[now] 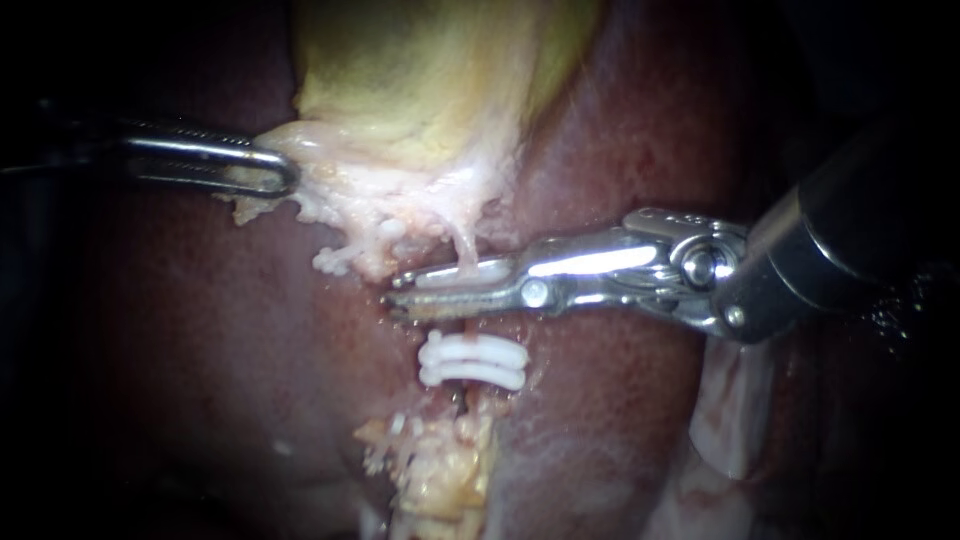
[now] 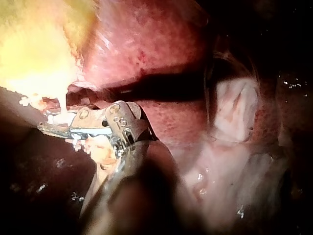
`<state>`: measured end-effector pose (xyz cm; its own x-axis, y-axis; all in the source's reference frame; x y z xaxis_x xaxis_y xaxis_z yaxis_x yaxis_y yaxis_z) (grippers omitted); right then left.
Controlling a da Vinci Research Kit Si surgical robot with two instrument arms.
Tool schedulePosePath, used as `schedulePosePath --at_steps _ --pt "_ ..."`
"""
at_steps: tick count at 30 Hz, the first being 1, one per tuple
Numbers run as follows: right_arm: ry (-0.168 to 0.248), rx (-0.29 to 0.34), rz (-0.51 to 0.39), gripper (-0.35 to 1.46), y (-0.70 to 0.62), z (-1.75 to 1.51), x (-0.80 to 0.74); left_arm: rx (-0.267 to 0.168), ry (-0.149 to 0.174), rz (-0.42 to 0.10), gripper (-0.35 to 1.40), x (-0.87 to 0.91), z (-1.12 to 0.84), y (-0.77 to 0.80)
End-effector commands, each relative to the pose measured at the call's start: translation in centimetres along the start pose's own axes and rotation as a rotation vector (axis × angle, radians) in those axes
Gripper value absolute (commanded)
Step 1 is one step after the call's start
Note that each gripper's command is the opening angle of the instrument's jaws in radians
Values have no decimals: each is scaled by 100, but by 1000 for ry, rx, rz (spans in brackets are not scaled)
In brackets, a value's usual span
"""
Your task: Going back third clip right tube
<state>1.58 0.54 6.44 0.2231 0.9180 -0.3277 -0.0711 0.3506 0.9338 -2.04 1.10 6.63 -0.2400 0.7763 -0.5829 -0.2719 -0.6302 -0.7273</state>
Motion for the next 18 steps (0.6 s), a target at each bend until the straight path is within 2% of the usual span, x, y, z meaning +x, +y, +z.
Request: schedulePosePath --at_steps 1,3,5,7,9,14,18 --pt "0 0 0 -35 0 0 0 0 0 0 -35 0 0 0" --pt "0 -1 5 -31 1 1 0 0 0 0 -35 0 0 0" --pt "1 -2 3 2 3 5 -3 0 0 0 -35 0 0 0" --pt "2 -5 -7 21 9 10 -6 0 0 0 -35 0 0 0" --pt "2 -9 -28 32 15 14 -10 0 0 0 -35 0 0 0" --pt "20 -38 -104 42 35 18 -13 0 0 0 -35 0 0 1" --pt "45 -74 -114 44 46 13 -10 0 0 0 -35 0 0 1"
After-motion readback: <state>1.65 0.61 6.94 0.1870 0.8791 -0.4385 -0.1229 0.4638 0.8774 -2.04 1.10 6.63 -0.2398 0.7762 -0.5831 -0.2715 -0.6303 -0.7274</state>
